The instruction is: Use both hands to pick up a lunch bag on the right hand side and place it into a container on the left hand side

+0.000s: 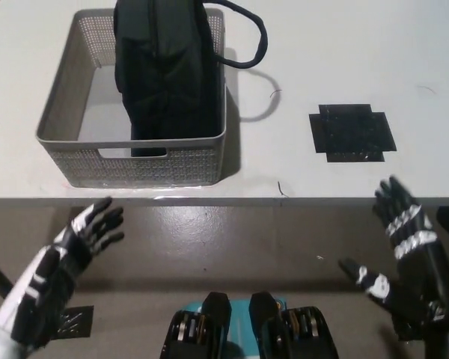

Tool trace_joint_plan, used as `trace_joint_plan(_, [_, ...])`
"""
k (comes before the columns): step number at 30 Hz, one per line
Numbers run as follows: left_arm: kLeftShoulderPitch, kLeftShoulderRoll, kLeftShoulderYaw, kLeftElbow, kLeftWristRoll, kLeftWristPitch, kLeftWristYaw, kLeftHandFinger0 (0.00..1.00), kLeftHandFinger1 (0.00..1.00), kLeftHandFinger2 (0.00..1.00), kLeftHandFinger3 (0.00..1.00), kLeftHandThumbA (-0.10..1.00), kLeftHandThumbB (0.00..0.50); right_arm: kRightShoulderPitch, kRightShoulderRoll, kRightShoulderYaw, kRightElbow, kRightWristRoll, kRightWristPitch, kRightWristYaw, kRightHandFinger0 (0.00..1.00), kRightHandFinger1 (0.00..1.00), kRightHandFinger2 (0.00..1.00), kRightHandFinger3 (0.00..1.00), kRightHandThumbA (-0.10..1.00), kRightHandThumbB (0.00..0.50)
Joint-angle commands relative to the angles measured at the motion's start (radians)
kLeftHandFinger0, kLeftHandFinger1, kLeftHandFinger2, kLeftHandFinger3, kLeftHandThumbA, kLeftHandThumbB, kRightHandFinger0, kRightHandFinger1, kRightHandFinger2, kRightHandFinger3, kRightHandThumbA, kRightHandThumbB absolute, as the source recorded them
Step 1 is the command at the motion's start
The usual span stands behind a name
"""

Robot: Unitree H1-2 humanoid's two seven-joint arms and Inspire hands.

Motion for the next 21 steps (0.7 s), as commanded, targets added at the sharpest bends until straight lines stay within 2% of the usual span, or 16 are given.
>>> trace_joint_plan(1, [0.04,-0.045,0.028,0.084,-0.042,-0.206,0.047,1.0,1.0,1.0,1.0,1.0,0.149,0.034,0.025,0.007,0.129,0.048,-0.255,0.069,1.0,1.0,1.0,1.0,1.0,0.251])
trace_joint_plan(2, [0.054,-0.058,0.025,0.115,-0.027,-0.231,0.05,1.0,1.0,1.0,1.0,1.0,0.132,0.044,0.031,0.007,0.168,0.034,-0.276,0.064,1.0,1.0,1.0,1.0,1.0,0.238])
trace_joint_plan(4, [0.083,-0.078,0.019,0.16,0.004,-0.273,0.058,1.0,1.0,1.0,1.0,1.0,0.138,0.059,0.042,0.013,0.231,0.026,-0.312,0.068,1.0,1.0,1.0,1.0,1.0,0.217])
trace_joint_plan(5, [0.103,-0.09,0.011,0.192,0.028,-0.305,0.063,1.0,1.0,1.0,1.0,1.0,0.114,0.074,0.049,0.017,0.254,0.032,-0.307,0.071,1.0,1.0,1.0,1.0,1.0,0.226])
trace_joint_plan(7, [0.126,-0.104,-0.007,0.248,0.067,-0.355,0.067,1.0,1.0,1.0,1.0,1.0,0.077,0.097,0.058,0.023,0.28,0.016,-0.266,0.058,1.0,1.0,1.0,1.0,1.0,0.285])
trace_joint_plan(9, [0.138,-0.12,-0.023,0.311,0.095,-0.394,0.073,1.0,1.0,1.0,1.0,1.0,0.109,0.104,0.065,0.029,0.327,0.035,-0.273,0.075,1.0,1.0,1.0,1.0,1.0,0.251])
trace_joint_plan(12, [0.146,-0.131,-0.031,0.393,0.13,-0.454,0.085,1.0,1.0,1.0,1.0,1.0,0.111,0.094,0.067,0.035,0.392,0.025,-0.311,0.089,1.0,1.0,1.0,1.0,1.0,0.246])
trace_joint_plan(14, [0.135,-0.125,-0.029,0.445,0.14,-0.484,0.087,1.0,1.0,1.0,1.0,1.0,0.097,0.088,0.069,0.032,0.421,0.022,-0.331,0.088,1.0,1.0,1.0,1.0,1.0,0.262])
trace_joint_plan(16, [0.115,-0.114,-0.018,0.505,0.147,-0.492,0.101,1.0,1.0,1.0,1.0,1.0,0.135,0.089,0.07,0.018,0.436,0.016,-0.329,0.072,1.0,1.0,1.0,1.0,1.0,0.281])
trace_joint_plan(20, [0.078,-0.109,-0.005,0.566,0.135,-0.516,0.114,1.0,1.0,1.0,1.0,1.0,0.151,0.067,0.071,-0.006,0.463,0.008,-0.328,0.048,1.0,1.0,1.0,1.0,1.0,0.312])
trace_joint_plan(21, [0.07,-0.109,-0.003,0.573,0.132,-0.517,0.117,1.0,1.0,1.0,1.0,1.0,0.144,0.057,0.072,-0.012,0.467,0.014,-0.315,0.045,1.0,1.0,1.0,1.0,1.0,0.3])
